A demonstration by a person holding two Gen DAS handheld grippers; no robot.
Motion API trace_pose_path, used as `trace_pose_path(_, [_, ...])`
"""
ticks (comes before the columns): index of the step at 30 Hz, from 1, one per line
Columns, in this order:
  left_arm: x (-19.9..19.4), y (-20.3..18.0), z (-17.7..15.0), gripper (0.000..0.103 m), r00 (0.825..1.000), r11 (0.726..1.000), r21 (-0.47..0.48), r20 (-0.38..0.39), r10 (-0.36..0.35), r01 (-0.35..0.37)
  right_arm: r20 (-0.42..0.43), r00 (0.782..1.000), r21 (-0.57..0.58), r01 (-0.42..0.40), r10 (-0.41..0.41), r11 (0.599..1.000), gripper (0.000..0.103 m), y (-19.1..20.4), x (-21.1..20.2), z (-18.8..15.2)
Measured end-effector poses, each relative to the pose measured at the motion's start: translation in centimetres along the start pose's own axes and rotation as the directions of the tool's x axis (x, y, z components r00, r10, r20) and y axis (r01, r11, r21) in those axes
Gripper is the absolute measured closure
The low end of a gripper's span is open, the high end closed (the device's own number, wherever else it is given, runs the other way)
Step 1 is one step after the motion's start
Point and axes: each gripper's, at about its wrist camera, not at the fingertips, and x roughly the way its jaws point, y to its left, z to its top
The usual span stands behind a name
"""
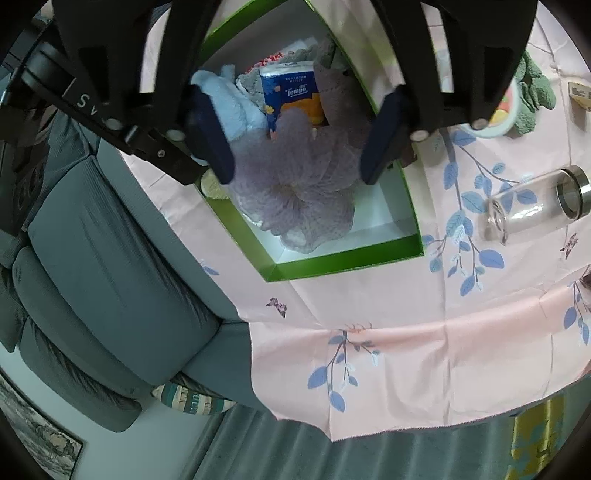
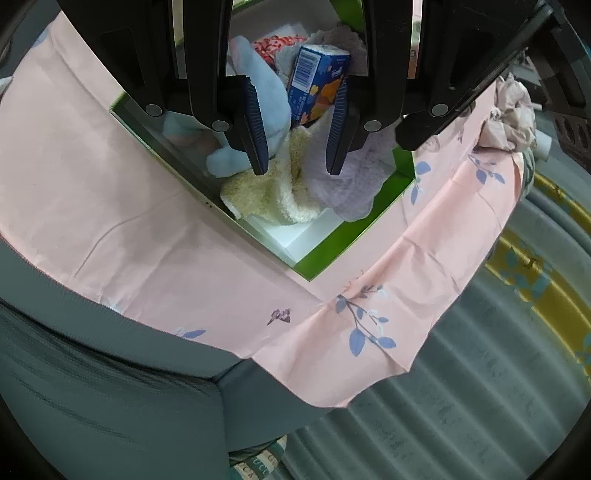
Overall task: Organize soft objects
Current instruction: 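Lower the sponge into the green box and open the right gripper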
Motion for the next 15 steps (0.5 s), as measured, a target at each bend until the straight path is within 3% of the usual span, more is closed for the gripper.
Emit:
trace_pose_path(4, [-1.5, 0.4, 0.1, 0.018, 1.0, 1.0, 0.009, 0.024, 0.002, -0.002, 0.024, 1.0, 0.001, -0.015, 0.015, 1.0, 0.047, 0.2, -1.0, -0.2])
trace_pose_path(9, [-4.5, 1.2, 0.0, 0.013, 0.998, 1.0, 0.013, 0.065, -0.001, 0.001, 0.069, 0.997, -0.034, -0.023, 0.026, 0.999, 0.025, 1.4, -2.7, -0.5])
trace_pose_path(12, [-6.5, 1.9, -0.3, 0.003, 0.995, 1.0, 0.008, 0.098, 0.001, -0.002, 0.085, 0.996, -0.059, -0.032, 0.037, 0.998, 0.022, 2.2, -3.5, -0.8])
trace_pose_path(15, [-8.5, 2.8, -0.7, 0.002, 0.991, 1.0, -0.008, 0.133, 0.014, -0.013, 0.104, 0.994, -0.085, -0.03, 0.039, 0.996, 0.015, 2.9, -4.3, -1.0])
